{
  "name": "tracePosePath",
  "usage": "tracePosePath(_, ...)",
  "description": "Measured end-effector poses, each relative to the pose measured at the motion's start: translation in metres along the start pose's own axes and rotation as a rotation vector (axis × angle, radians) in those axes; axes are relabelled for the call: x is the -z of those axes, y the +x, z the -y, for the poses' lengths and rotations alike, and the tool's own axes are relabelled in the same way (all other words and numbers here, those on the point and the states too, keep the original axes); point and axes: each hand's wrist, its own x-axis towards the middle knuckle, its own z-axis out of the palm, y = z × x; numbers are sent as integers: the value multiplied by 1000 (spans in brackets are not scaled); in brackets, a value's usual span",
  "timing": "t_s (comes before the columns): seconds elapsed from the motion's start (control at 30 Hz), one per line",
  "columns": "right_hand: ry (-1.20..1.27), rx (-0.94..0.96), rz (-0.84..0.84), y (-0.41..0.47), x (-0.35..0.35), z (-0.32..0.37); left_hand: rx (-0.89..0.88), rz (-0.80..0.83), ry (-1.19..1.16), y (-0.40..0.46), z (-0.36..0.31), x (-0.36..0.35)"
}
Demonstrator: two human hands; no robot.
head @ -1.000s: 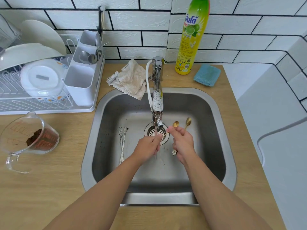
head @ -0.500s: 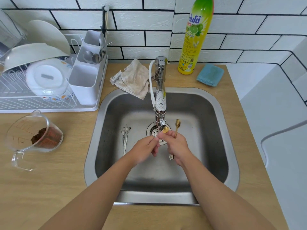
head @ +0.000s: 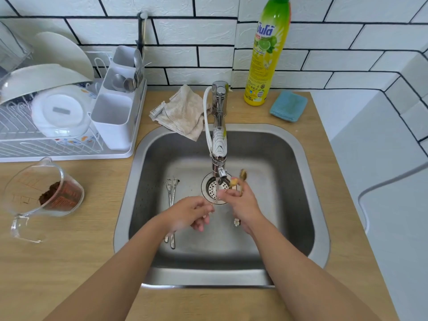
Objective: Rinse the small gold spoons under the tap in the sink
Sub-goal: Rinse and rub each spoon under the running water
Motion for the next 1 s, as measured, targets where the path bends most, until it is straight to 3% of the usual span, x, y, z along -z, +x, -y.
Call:
tracePosePath(0.13, -266, -13, 244, -2, -4, -11, 129, 211, 155, -20, 10, 17)
tracePosePath(0.3, -265, 20, 114, 3, -2, -8, 146, 189, 152, -26, 20, 12)
tracePosePath(0.5, -408, 82, 182, -4, -5, -9, 295, 181, 234, -32, 12, 6)
tracePosePath(0.6, -312, 34, 222, -3, -6, -7, 379, 174, 134, -34, 6, 6)
tracePosePath(0.73, -121, -48, 292, -1, -2, -5, 306, 134, -47, -32, 3, 12)
tracePosePath(0.83, -90, 6, 167, 1, -4, -4, 204, 77, -131, -28, 9, 14)
tracePosePath(1.0, 3, 75, -215, 9, 8, 7, -8, -243, -55, 2, 13, -1)
